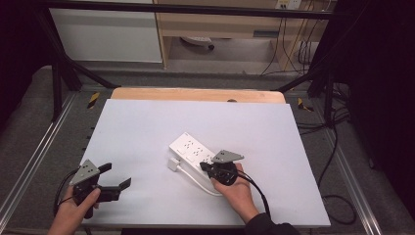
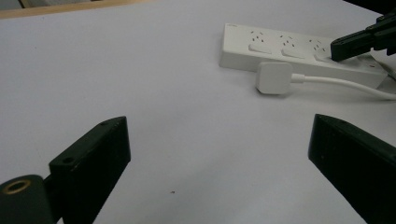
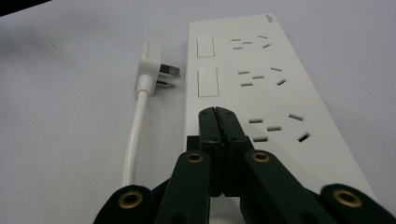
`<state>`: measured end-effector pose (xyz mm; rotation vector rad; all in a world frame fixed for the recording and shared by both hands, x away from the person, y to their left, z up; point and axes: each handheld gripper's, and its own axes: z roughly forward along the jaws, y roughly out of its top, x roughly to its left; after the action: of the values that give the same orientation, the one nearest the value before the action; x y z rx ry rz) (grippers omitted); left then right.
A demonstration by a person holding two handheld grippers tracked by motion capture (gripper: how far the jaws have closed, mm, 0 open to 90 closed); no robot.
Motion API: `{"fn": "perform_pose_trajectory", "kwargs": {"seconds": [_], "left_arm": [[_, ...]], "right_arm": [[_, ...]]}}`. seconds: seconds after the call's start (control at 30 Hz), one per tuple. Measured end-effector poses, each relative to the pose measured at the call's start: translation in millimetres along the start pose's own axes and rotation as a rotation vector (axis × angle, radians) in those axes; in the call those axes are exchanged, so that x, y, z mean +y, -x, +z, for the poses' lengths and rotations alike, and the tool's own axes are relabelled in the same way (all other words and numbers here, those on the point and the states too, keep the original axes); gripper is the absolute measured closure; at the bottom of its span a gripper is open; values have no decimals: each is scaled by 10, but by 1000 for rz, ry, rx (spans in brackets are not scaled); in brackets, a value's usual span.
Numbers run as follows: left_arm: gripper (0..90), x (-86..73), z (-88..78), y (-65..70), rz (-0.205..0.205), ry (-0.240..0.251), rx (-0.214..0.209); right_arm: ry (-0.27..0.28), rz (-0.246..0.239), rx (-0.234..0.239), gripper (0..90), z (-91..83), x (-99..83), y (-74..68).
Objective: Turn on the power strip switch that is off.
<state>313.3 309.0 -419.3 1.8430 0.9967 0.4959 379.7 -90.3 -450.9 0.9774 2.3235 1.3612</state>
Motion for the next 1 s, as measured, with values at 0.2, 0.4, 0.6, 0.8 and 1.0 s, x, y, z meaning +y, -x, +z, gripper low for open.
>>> {"fn": "perform_pose_trajectory", "kwargs": {"seconds": [0.2,0.4,0.6,0.8,1.0], "left_arm": [[57,0,0,-1,0,0,0],[57,0,1,-1,2,-1,0],[57,2,-2,-2,2,1,1],[57,1,-1,-2,2,1,0],[57,4,-1,-5,6,3,3]], "right_arm": [[3,-5,-2,900,8,3,5],[8,-9,-3,900,19,7,15],[15,-15,-8,900,18,18,23],[38,-14,-8,900,-9,45,37],[57,-10,-8,900,-36,74,52]]}}
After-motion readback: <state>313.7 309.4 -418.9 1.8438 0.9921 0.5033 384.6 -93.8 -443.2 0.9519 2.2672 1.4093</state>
